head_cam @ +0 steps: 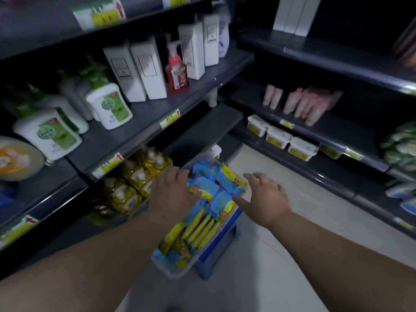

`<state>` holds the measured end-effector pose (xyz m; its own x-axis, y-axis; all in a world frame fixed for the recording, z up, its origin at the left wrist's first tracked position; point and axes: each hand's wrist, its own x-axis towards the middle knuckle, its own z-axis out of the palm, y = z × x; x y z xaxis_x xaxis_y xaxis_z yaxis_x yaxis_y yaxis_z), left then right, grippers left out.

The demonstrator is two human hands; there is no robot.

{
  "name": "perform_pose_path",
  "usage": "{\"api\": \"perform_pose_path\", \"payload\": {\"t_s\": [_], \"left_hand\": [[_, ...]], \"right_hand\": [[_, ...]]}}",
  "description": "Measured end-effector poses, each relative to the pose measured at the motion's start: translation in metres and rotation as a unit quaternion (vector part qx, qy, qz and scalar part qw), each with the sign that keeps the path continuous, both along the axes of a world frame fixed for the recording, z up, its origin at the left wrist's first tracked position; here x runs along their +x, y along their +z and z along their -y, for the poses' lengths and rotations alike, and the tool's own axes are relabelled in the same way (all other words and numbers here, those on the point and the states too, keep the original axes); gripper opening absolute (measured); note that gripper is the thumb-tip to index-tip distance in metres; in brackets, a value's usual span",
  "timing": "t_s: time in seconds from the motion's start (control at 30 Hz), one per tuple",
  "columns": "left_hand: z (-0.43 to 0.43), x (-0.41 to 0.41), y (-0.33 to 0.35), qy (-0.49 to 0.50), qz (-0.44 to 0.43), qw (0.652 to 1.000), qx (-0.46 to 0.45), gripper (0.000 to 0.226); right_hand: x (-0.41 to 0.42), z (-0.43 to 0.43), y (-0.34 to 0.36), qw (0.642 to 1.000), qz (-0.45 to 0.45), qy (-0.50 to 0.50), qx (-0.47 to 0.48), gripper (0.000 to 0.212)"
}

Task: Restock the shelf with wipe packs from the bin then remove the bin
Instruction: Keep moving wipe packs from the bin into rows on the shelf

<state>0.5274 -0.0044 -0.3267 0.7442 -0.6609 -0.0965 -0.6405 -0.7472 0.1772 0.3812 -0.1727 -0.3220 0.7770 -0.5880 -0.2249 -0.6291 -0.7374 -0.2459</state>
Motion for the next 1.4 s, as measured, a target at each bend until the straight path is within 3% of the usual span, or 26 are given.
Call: {"api": "perform_pose_path", "payload": {"t_s": [0.33, 0.5, 0.67, 0.8, 0.87, 0.93, 1.07, 1.1, 1.13, 1.2, 1.3, 1.4], "left_hand": [[0.000, 0.010, -0.133, -0.034, -0.091, 0.988, 0.124, 0.064], [0.006, 0.006, -0.167, -0.074, -0.115, 0.982, 0.130, 0.060], [0.006, 0.011, -0.166, -0.048, -0.087, 0.992, 0.072, 0.037], [0.007, 0.018, -0.138, 0.043, -0.210, 0.972, -0.096, 0.046], [0.009, 0.021, -0.121, 0.077, -0.276, 0.936, -0.204, 0.051], [0.011, 0.024, -0.111, 0.092, -0.323, 0.898, -0.286, 0.050], [0.008, 0.027, -0.098, 0.125, -0.408, 0.824, -0.373, 0.046], [0.006, 0.029, -0.098, 0.132, -0.422, 0.816, -0.372, 0.041], [0.003, 0.032, -0.098, 0.141, -0.433, 0.813, -0.363, 0.034], [-0.004, 0.044, -0.098, 0.161, -0.454, 0.810, -0.335, 0.023], [-0.015, 0.059, -0.101, 0.156, -0.473, 0.826, -0.264, 0.030], [-0.023, 0.063, -0.106, 0.132, -0.474, 0.843, -0.218, 0.038]], "right_hand": [[0.004, -0.027, -0.129, 0.997, -0.022, 0.000, 0.069, 0.070], [0.009, -0.035, -0.158, 0.994, 0.004, 0.002, 0.105, 0.063], [0.016, -0.040, -0.160, 0.992, 0.038, 0.006, 0.119, 0.057], [0.026, -0.041, -0.154, 0.980, 0.079, -0.046, 0.178, 0.058], [0.036, -0.042, -0.148, 0.956, 0.120, -0.101, 0.249, 0.058], [0.046, -0.042, -0.142, 0.906, 0.153, -0.165, 0.360, 0.056], [0.058, -0.042, -0.134, 0.786, 0.162, -0.251, 0.541, 0.045], [0.060, -0.040, -0.135, 0.770, 0.167, -0.251, 0.562, 0.043], [0.061, -0.039, -0.136, 0.768, 0.169, -0.239, 0.569, 0.042], [0.063, -0.034, -0.141, 0.802, 0.159, -0.205, 0.538, 0.038], [0.069, -0.030, -0.142, 0.870, 0.104, -0.127, 0.466, 0.039], [0.080, -0.033, -0.146, 0.886, 0.128, -0.071, 0.441, 0.030]]}}
